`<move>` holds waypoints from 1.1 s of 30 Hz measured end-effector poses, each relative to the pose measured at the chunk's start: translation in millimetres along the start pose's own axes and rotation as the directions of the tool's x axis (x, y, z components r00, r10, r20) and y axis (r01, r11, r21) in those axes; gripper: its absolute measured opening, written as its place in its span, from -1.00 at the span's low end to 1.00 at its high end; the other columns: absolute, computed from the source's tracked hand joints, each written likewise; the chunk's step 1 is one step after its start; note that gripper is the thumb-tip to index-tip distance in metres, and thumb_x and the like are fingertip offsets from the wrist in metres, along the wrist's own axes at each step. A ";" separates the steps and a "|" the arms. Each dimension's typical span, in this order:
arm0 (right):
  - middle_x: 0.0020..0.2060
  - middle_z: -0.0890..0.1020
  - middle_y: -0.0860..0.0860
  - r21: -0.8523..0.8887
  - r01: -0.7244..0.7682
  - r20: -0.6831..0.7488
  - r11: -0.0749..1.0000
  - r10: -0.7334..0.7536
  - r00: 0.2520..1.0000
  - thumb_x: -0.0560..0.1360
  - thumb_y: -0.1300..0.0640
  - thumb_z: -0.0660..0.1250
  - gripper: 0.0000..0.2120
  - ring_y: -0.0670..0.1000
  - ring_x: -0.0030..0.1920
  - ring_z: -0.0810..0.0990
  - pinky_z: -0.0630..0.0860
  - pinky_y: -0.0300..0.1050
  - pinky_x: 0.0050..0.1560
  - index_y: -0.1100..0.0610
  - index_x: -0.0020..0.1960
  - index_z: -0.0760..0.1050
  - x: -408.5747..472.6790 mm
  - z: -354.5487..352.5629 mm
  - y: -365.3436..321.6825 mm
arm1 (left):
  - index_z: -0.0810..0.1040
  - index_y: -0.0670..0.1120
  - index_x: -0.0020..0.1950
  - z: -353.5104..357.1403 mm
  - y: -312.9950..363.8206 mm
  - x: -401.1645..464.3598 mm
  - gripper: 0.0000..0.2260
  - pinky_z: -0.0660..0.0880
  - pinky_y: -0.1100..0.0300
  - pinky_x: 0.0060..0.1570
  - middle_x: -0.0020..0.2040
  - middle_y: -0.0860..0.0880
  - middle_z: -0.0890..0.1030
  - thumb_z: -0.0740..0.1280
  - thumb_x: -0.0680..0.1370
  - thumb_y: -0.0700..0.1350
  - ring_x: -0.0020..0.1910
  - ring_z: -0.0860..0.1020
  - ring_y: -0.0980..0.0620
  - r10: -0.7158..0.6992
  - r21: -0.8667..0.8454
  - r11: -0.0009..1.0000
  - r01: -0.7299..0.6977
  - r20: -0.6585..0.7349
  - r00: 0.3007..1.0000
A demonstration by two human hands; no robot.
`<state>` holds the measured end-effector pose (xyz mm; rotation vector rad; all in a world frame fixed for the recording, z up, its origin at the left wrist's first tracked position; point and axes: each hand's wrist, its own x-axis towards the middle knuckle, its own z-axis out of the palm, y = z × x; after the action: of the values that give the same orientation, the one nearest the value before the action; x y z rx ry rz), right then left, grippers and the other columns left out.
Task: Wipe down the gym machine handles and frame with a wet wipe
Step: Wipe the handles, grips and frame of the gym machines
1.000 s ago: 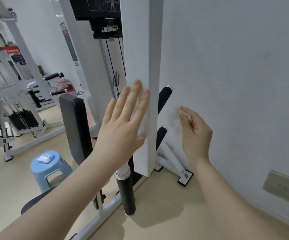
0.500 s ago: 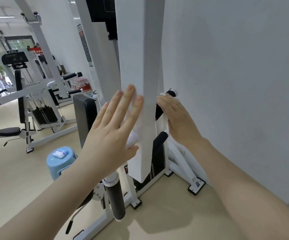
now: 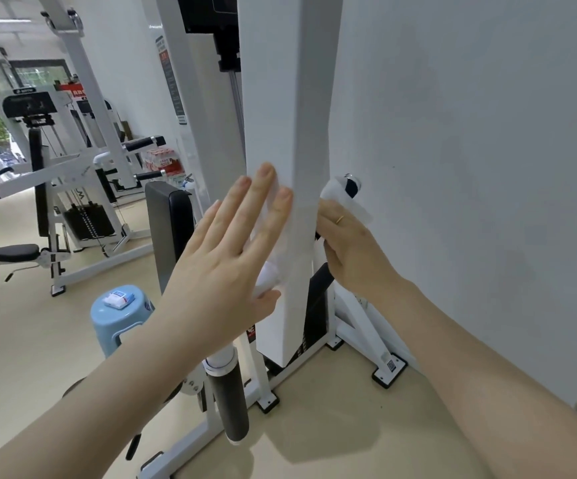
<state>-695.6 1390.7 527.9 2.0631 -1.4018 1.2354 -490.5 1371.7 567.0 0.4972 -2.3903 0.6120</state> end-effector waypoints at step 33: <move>0.04 0.62 0.16 -0.118 -0.306 -0.146 0.945 0.288 0.947 0.28 0.38 -0.05 -0.48 0.19 0.14 0.54 0.44 -0.05 0.18 0.25 0.08 0.55 23.1 -8.3 35.2 | -0.22 0.00 0.51 -1.3 -1.0 1.1 0.01 -0.15 0.15 0.46 0.51 -0.10 -0.09 0.45 0.31 -0.05 0.50 -0.17 0.00 0.009 -0.012 1.000 -0.009 -0.006 1.000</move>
<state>-727.4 1367.7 545.2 1.6930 -1.7320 1.3148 -490.2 1371.4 569.0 0.4787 -2.3905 0.6026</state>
